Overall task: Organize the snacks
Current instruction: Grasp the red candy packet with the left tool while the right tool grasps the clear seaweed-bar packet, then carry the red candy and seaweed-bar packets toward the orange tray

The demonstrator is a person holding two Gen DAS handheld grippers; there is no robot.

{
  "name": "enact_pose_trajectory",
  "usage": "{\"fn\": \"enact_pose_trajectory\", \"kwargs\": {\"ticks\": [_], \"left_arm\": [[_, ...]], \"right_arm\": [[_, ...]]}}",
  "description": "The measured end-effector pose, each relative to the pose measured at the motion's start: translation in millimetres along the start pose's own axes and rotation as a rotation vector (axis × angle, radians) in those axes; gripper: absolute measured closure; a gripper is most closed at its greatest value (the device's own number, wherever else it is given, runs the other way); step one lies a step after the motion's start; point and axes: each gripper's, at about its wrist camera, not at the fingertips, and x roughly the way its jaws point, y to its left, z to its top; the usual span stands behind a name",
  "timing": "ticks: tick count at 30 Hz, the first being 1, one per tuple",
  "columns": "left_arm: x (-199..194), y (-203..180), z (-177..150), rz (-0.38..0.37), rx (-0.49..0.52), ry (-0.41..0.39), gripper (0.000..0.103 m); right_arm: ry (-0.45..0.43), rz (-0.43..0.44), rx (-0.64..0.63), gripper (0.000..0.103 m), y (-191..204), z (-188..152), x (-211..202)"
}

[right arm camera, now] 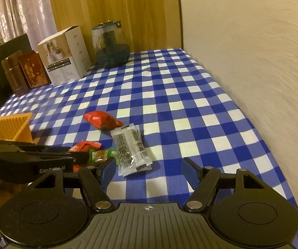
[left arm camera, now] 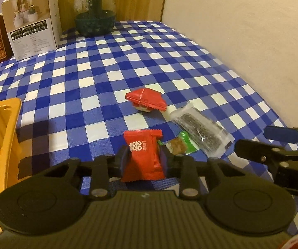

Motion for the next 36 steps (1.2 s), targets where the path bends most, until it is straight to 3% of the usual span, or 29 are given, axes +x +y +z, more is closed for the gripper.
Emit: {"fn": "enact_pose_trajectory", "kwargs": {"ticks": [3,7,14,19,29,36], "left_arm": [[1,0,1,0.004,-0.001,-0.005,0.077],[-3,-2,2,0.017,0.019,-0.013,0.078],[-6,-2,1,0.005,0.008,-0.023,0.078],[-8,-2,1,0.001,0.003,-0.025,0.078],[-30,-10,-9,-0.015,0.018,-0.021,0.078],[-61,-18,-36,-0.036,0.041,-0.013,0.078]], "right_arm": [[0.000,0.009,-0.016,0.034,1,3,9],[0.008,0.028,-0.057,0.045,4,8,24],[0.054,0.060,-0.116,0.047,11,12,52],[0.084,0.062,-0.130,0.058,13,10,64],[0.096,0.038,-0.067,0.062,7,-10,30],[0.127,0.014,-0.039,0.062,8,-39,-9]]}}
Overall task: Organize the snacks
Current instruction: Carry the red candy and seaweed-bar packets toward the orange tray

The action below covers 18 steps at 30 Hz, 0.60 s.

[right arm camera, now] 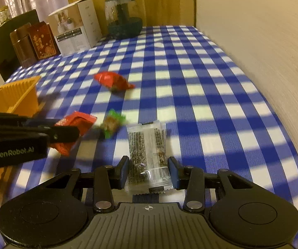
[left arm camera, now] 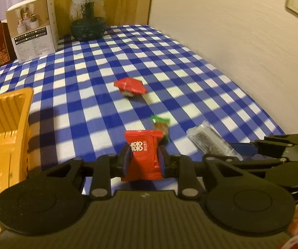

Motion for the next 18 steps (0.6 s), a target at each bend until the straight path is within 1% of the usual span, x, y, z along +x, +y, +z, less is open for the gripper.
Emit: {"fn": "enact_pose_trajectory", "kwargs": {"ticks": [7,11,14,18], "left_arm": [[-28,-12,-30,-0.033,0.014,0.009,0.078],[-27,-15,-42,-0.041,0.018,0.022,0.078],[-22,-18,-50,-0.028,0.045,0.033,0.078],[-19,-20,-54,-0.030,0.064,0.015,0.077]], "right_arm": [[0.012,-0.009,0.022,0.062,5,-25,-22],[0.011,-0.023,-0.005,0.062,9,-29,-24],[0.006,-0.034,-0.030,0.062,11,-31,-23],[-0.007,-0.039,-0.051,0.061,12,-34,-22]]}}
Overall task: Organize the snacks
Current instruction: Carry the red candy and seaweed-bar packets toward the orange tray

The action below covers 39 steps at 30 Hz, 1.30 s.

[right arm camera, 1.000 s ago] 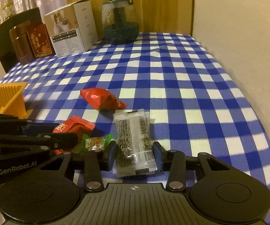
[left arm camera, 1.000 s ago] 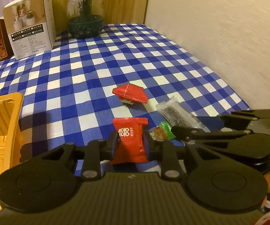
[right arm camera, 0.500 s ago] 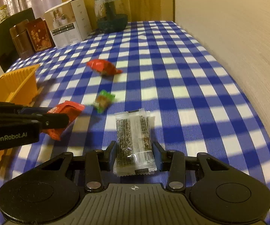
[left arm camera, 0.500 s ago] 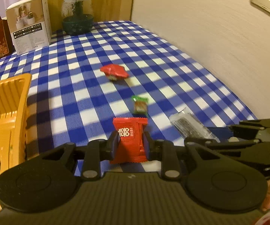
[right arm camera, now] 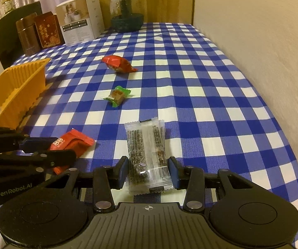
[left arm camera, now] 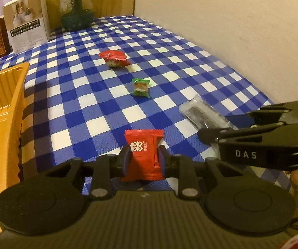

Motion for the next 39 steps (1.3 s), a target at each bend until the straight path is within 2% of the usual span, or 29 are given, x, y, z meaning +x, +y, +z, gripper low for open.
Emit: {"fn": "enact_pose_trajectory", "kwargs": {"ticks": [10,15,19,27,39], "left_arm": [[8,-1,-1,0.010,0.013,-0.001,0.075],[2,1,2,0.010,0.000,-0.006,0.077],[-10,1,7,0.004,-0.013,-0.021,0.077],[-48,-1,13,-0.003,-0.045,-0.061,0.077],[-122,0,-1,0.013,-0.085,-0.116,0.077]], "right_arm": [[-0.014,-0.018,-0.041,0.056,2,3,8],[-0.004,-0.017,-0.032,0.063,2,6,8],[-0.013,-0.010,0.002,0.063,1,8,-2],[-0.049,-0.002,0.040,0.063,11,18,-44],[-0.094,0.030,0.046,0.063,55,13,-108]]}}
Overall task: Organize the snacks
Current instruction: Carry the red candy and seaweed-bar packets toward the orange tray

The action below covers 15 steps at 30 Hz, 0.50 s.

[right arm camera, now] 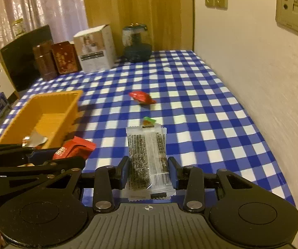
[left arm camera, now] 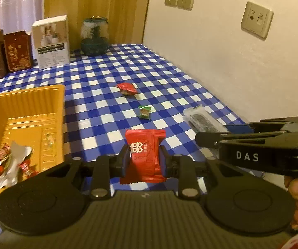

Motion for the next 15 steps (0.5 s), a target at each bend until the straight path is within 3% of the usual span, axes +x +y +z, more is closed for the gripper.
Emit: {"fn": "enact_pose_trajectory", "kwargs": {"ticks": [15], "left_arm": [[-69,25,-23,0.084,-0.030,-0.018,0.077]], "right_arm": [[-0.021,0.049,0.003,0.063,52,-19,-43]]}}
